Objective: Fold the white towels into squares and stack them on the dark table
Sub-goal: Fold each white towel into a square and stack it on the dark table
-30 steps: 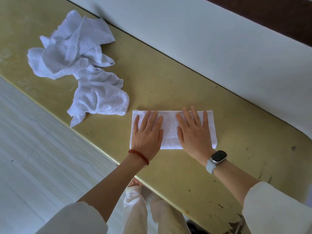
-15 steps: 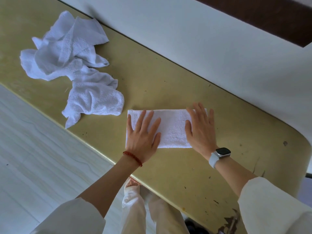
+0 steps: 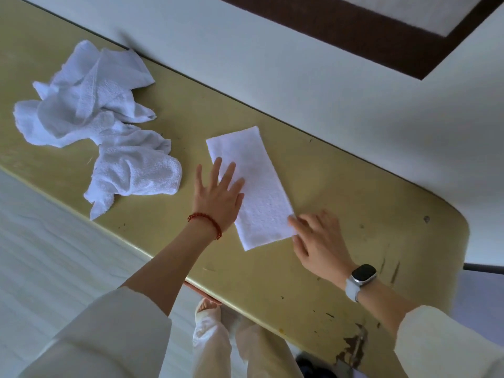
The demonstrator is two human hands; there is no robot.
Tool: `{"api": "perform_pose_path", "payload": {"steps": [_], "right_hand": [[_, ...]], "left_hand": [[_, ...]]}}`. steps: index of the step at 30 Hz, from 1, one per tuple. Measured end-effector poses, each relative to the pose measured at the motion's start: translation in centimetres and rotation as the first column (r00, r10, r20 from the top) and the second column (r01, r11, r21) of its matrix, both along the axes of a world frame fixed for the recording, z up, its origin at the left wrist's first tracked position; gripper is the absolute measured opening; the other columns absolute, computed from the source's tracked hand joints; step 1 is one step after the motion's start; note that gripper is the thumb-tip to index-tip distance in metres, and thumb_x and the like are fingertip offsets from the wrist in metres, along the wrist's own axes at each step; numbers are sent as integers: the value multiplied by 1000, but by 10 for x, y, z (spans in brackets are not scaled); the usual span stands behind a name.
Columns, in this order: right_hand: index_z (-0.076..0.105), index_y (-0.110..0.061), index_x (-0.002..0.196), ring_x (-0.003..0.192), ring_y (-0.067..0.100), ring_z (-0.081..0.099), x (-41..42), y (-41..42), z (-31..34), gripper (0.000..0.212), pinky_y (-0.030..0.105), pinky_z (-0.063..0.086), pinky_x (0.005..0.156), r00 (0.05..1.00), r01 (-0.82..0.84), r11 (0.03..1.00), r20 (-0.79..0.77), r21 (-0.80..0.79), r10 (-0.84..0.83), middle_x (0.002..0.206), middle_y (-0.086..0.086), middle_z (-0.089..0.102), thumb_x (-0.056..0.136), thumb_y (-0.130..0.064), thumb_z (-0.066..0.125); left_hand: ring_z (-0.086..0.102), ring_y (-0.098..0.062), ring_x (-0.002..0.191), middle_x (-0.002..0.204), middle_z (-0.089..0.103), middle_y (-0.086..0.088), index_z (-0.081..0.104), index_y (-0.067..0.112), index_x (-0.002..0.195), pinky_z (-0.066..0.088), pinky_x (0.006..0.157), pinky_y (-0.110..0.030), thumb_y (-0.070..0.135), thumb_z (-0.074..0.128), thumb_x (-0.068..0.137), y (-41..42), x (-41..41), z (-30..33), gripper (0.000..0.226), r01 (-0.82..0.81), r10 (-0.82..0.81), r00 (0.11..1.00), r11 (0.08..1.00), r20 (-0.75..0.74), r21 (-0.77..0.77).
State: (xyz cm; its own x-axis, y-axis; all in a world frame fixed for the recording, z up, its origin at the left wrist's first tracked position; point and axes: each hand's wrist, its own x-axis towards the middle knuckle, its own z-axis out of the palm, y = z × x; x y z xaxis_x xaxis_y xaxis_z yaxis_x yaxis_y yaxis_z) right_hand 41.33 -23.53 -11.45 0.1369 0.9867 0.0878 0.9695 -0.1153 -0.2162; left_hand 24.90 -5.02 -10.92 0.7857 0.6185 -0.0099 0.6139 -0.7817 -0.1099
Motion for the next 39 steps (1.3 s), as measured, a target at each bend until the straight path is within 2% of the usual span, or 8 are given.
{"api": "perform_pose_path", "payload": {"steps": [3, 8, 13, 20, 26, 29, 33, 39], "right_hand": [[56, -18, 107, 77, 19, 53, -11, -8, 0, 28, 41, 44, 84, 995, -95, 995, 6, 23, 95, 87, -2, 57, 79, -23, 53], [58, -20, 96, 75, 21, 55, 1, -4, -4, 29, 39, 47, 74, 980, -199, 978, -6, 63, 199, 88, 1, 58, 71, -9, 69], [66, -11, 86, 71, 21, 58, 7, -4, -5, 23, 36, 51, 69, 954, -297, 953, -6, 57, 298, 87, 4, 62, 67, 2, 71], [61, -9, 88, 74, 24, 58, 9, 3, -7, 15, 36, 51, 67, 956, -289, 957, -42, 22, 290, 89, 7, 60, 76, 0, 62], [52, -7, 87, 57, 18, 54, 0, 6, 10, 14, 18, 34, 47, 964, -221, 974, -137, 58, 227, 91, 9, 61, 85, -11, 39], [47, -9, 94, 47, 16, 50, -8, 2, 13, 13, 21, 35, 36, 951, -181, 978, -234, 106, 201, 96, 8, 65, 86, -13, 38], [48, -11, 106, 54, 19, 57, -9, -1, 15, 22, 21, 41, 42, 945, -175, 979, -262, 101, 196, 97, 8, 66, 85, -9, 41], [59, -5, 102, 63, 18, 60, -11, -18, 17, 24, 20, 44, 50, 930, -238, 971, -296, -34, 218, 93, 9, 64, 79, 3, 61]], "left_hand": [[51, -36, 120, 127, 57, -11, 66, 17, 102, 34, 96, -62, 25, 47, 84, -4, -3, 2, 28, -8, 9, 991, 1000, 135, -12], [58, -24, 92, 98, 66, -6, 65, 15, 93, 37, 82, -35, 24, 53, 82, -51, -36, -9, 18, 271, -205, 854, 960, 478, -72], [56, -20, 100, 98, 66, -1, 56, 20, 95, 41, 82, -33, 36, 56, 80, -76, -53, -25, 21, 279, -215, 867, 957, 450, -79], [53, -20, 85, 83, 64, -2, 49, 20, 89, 39, 78, -29, 23, 50, 82, -74, -41, -25, 8, 207, -142, 852, 975, 503, -75], [62, -23, 80, 83, 67, -2, 50, 16, 98, 42, 76, -30, 32, 53, 81, -77, -39, -19, 23, 181, -133, 881, 981, 454, -64], [61, -23, 79, 80, 67, -3, 49, 16, 95, 41, 77, -29, 27, 53, 80, -77, -38, -17, 19, 135, -77, 868, 987, 491, -83], [66, -22, 77, 78, 70, -2, 51, 17, 95, 42, 80, -28, 6, 49, 77, -74, -42, -11, 21, 155, -85, 832, 984, 548, -83], [69, -16, 74, 83, 73, 0, 59, 17, 93, 43, 81, -24, 10, 43, 73, -74, -57, 3, 26, 284, -121, 860, 921, 496, -268]]}}
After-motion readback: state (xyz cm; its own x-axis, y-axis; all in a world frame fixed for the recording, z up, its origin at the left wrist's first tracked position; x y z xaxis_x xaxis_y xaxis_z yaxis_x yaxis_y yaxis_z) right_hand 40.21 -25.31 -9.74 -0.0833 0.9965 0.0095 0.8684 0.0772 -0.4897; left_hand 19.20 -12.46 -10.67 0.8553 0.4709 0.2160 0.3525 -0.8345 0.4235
